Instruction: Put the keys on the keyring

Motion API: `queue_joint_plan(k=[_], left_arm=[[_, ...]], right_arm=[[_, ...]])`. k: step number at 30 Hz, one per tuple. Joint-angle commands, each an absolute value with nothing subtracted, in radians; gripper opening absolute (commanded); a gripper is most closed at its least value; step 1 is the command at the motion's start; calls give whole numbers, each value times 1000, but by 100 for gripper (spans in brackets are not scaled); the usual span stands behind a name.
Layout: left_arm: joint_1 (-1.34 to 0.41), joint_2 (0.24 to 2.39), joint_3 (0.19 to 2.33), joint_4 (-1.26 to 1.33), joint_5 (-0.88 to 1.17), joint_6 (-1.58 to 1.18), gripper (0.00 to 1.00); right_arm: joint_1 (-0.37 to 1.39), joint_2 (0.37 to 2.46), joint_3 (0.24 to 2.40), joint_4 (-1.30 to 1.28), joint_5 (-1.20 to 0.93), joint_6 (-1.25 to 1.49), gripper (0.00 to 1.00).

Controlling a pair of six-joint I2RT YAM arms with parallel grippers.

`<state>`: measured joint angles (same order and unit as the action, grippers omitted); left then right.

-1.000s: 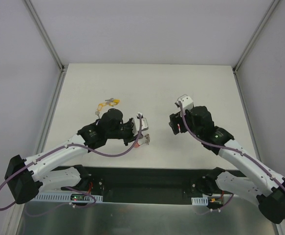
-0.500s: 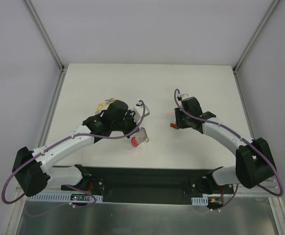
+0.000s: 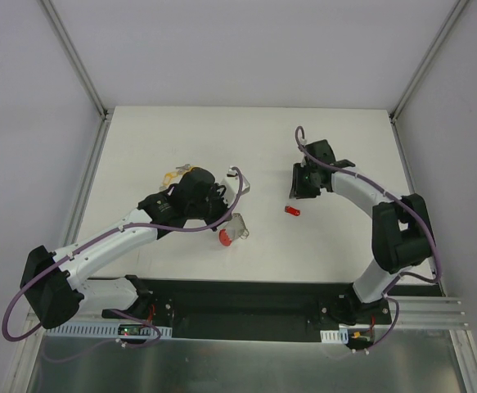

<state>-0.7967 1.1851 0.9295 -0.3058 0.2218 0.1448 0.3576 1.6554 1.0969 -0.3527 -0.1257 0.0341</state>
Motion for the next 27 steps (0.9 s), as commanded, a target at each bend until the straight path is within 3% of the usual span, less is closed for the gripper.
queue_joint_plan(k=[1,27], left_arm=[[-790,1169,960,-345,206,140,0],[-790,1175,962,-347,196,152,0]], right_arm=[[331,1692,1167,-439,-195,41,29],[295,1865,1273,-497,-308,15,22]])
